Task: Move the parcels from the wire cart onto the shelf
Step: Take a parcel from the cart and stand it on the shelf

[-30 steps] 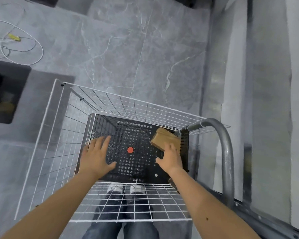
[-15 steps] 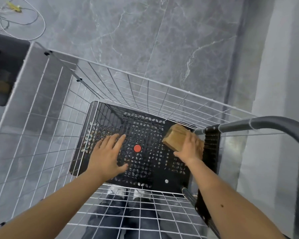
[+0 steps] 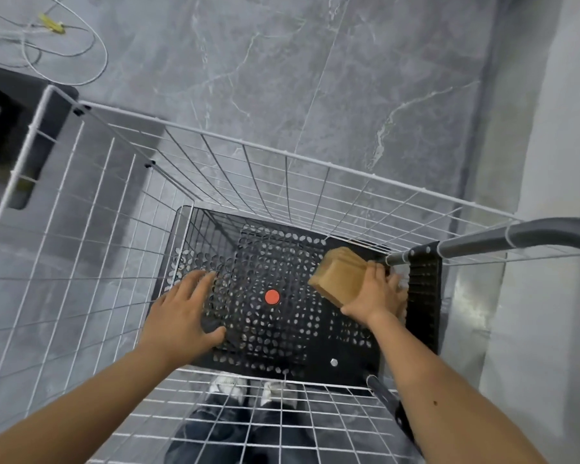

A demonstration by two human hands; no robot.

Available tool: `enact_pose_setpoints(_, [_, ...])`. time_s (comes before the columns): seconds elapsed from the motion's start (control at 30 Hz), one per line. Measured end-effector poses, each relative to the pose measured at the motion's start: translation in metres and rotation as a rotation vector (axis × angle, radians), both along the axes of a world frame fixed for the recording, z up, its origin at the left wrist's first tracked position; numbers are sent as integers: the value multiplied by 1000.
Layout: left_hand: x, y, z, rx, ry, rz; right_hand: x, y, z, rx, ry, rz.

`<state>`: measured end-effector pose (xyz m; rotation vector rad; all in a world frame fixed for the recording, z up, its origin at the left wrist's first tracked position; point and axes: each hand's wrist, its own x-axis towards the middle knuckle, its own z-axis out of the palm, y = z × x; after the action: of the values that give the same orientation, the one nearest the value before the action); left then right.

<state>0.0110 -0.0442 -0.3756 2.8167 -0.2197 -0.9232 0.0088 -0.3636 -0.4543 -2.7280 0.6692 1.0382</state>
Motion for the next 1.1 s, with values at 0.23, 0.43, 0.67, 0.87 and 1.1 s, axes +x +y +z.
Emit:
enact_pose_setpoints(0.23, [-1, -15, 55, -266, 107, 455, -30, 92, 66, 495, -370, -44])
enact_pose_setpoints(0.43, [33, -13, 166, -557, 318, 972, -49, 124, 169, 579, -745, 168])
enact_pose_setpoints(0.67, [74, 13, 310, -882, 659, 947, -6, 100, 306, 565, -1100, 407])
enact_pose_setpoints(0.87, [74, -15, 409, -1146, 587, 850, 21, 73, 412, 636, -1091, 266])
enact_pose_setpoints(1.1, [71, -52, 486, -1304, 442, 727, -6, 67, 562, 1048, -878, -379])
